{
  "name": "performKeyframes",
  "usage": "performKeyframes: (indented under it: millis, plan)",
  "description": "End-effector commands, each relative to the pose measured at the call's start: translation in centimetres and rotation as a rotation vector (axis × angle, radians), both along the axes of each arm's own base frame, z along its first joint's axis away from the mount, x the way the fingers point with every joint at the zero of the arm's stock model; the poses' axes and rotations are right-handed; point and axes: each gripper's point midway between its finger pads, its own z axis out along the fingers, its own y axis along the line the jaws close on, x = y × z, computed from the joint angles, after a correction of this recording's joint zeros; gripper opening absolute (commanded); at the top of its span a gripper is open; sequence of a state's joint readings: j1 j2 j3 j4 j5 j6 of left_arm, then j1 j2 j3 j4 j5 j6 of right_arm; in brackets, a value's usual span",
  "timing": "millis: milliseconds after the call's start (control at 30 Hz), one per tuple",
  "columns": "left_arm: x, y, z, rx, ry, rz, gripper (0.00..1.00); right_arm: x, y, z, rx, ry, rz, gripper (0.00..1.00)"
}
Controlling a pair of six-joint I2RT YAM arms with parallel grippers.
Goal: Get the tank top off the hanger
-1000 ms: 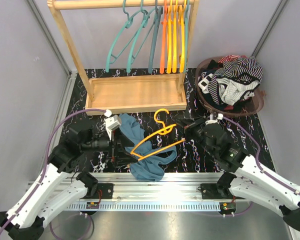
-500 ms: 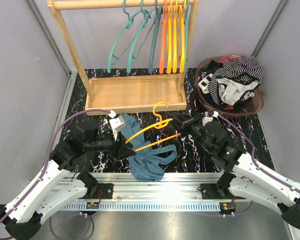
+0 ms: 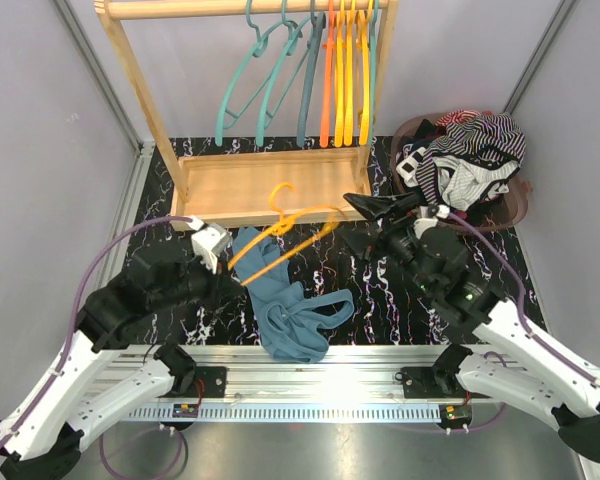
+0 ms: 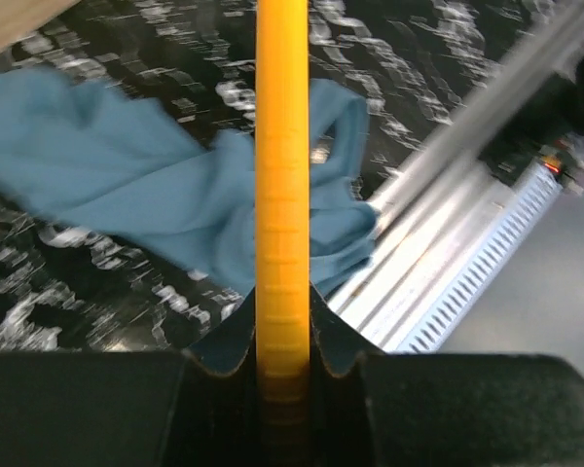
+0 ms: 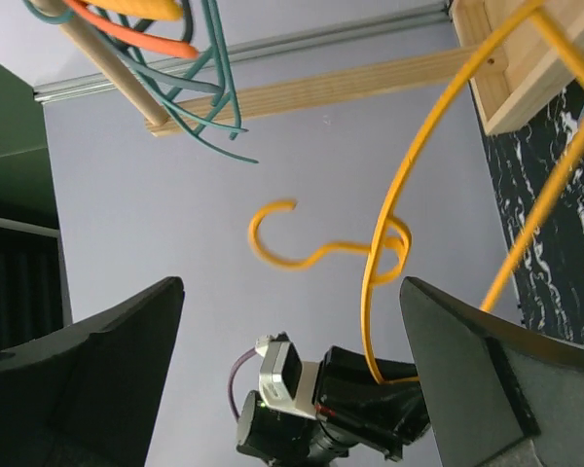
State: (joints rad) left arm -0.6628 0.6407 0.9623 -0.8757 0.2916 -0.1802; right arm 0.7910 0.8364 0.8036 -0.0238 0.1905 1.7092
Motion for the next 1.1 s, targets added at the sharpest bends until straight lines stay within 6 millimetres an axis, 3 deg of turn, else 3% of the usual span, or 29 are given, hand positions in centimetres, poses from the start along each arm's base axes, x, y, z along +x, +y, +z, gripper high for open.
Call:
performKeyframes:
  millis: [0,100,233,300,467,533,667,700,767,800,833,867,933,1000,1033,1067]
  plan:
    - [2.8,6.4,-0.2,0.174,0.047,0.453,0.0,-0.4,-3.4,2.2,-0.138,-0.073,-0.095,1.0]
    - [3.0,9.8,-0.7,0.277,0.106,0.669,0.0,-0.8,-6.0,3.9,-0.223,-0.114,-0.164,1.0]
    - [2.8,11.2,-0.1,0.269,0.112,0.771,0.0,-1.4,-7.6,4.2,-0.322,-0.124,-0.195,1.0]
    - [3.0,12.9,0.4,0.294,0.076,0.853,0.0,-1.7,-7.9,4.4,-0.364,-0.131,-0.189,1.0]
    - [6.2,14.0,5.2,0.258,-0.091,0.9,0.0,-2.1,-6.3,4.4,-0.491,-0.188,-0.082,1.0]
    - [8.8,13.6,9.4,0.156,-0.2,0.909,0.0,-2.2,-5.8,4.4,-0.567,-0.22,-0.034,1.0]
    - [13.2,13.9,15.2,0.174,-0.384,0.855,0.0,-2.5,-3.5,2.6,-0.691,-0.249,0.12,1.0]
    - [14.7,14.2,15.6,0.195,-0.39,0.86,0.0,-2.7,-3.3,2.4,-0.7,-0.261,0.139,1.0]
    - [16.1,13.8,18.7,0.17,-0.48,0.82,0.0,-3.1,-2.8,1.3,-0.732,-0.274,0.197,1.0]
    - [17.5,13.8,18.7,0.198,-0.48,0.806,0.0,-3.3,-2.6,0.3,-0.75,-0.267,0.222,1.0]
    - [17.8,13.4,20.4,0.189,-0.523,0.775,0.0,-3.7,-2.2,-0.2,-0.758,-0.278,0.263,1.0]
    - [19.2,13.3,20.3,0.203,-0.518,0.772,0.0,-3.8,-2.2,-1.1,-0.79,-0.278,0.288,1.0]
    - [20.0,13.1,22.3,0.196,-0.564,0.755,0.0,-4.8,-1.2,-2.7,-0.802,-0.286,0.385,0.99]
    - [21.7,13.1,22.7,0.2,-0.568,0.76,0.0,-5.5,-0.7,-4.3,-0.836,-0.296,0.472,1.0]
    - [21.8,13.1,24.2,0.178,-0.593,0.756,0.0,-6.1,0.0,-5.2,-0.836,-0.288,0.54,1.0]
    - [23.4,13.4,23.5,0.199,-0.563,0.762,0.0,-6.4,0.1,-6.1,-0.861,-0.281,0.58,1.0]
